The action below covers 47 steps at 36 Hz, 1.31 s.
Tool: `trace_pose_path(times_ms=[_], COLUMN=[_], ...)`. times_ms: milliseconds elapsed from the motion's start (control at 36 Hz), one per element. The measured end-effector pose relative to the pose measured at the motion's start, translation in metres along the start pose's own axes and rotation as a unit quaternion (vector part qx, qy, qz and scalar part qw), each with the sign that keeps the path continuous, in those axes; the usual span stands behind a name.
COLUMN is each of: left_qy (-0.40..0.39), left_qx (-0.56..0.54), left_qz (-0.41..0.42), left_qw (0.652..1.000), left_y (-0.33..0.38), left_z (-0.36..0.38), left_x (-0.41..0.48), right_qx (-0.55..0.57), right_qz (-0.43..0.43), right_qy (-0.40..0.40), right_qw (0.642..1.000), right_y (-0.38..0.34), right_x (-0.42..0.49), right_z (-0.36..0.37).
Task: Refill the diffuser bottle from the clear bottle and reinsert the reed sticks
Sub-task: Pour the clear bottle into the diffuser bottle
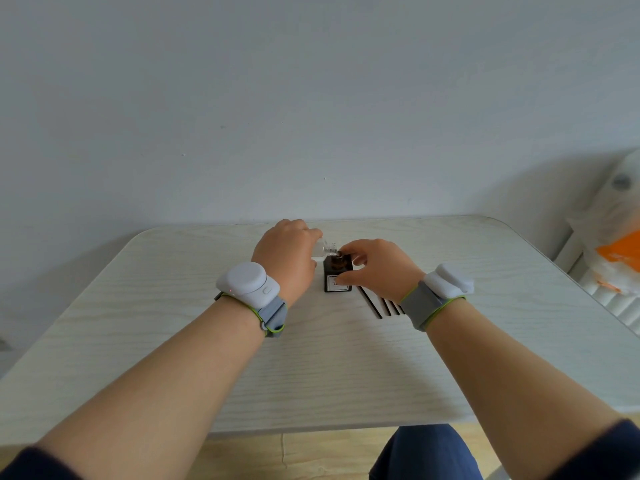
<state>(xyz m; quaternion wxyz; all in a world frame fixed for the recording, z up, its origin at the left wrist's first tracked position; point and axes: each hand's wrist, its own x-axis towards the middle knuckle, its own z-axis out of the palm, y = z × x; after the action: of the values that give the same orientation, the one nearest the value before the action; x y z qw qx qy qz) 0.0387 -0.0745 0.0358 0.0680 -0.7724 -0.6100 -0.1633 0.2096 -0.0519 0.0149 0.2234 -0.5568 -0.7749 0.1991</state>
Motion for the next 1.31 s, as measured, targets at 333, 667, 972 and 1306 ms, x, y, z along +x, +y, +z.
trace_pose_path(times_ms=[333,667,972,1306], left_qy=[-0.003,0.000,0.004,0.006], left_qx=[0.010,0.017,0.017,0.024], left_qz=[0.004,0.008,0.015,0.015], left_qw=[1.000,1.000,1.000,1.000], left_y=[0.0006,0.0015,0.0013,0.0014], left_z=[-0.0020,-0.0034,-0.0034,-0.0042], left_x=[-0.0001,-0.0003,-0.0006,-0.0002], right_qx=[-0.004,-0.004,-0.003,-0.007], right_qz=[-0.001,0.000,0.000,-0.003], right_qy=[0.004,0.004,0.004,0.006], right_qw=[1.000,1.000,1.000,1.000], right_y=[-0.0011,-0.0026,-0.0030,-0.0033], right_x=[-0.0012,-0.0025,-0.0016,-0.0026], right_z=[-0.0004,-0.0012,-0.0014,-0.0011])
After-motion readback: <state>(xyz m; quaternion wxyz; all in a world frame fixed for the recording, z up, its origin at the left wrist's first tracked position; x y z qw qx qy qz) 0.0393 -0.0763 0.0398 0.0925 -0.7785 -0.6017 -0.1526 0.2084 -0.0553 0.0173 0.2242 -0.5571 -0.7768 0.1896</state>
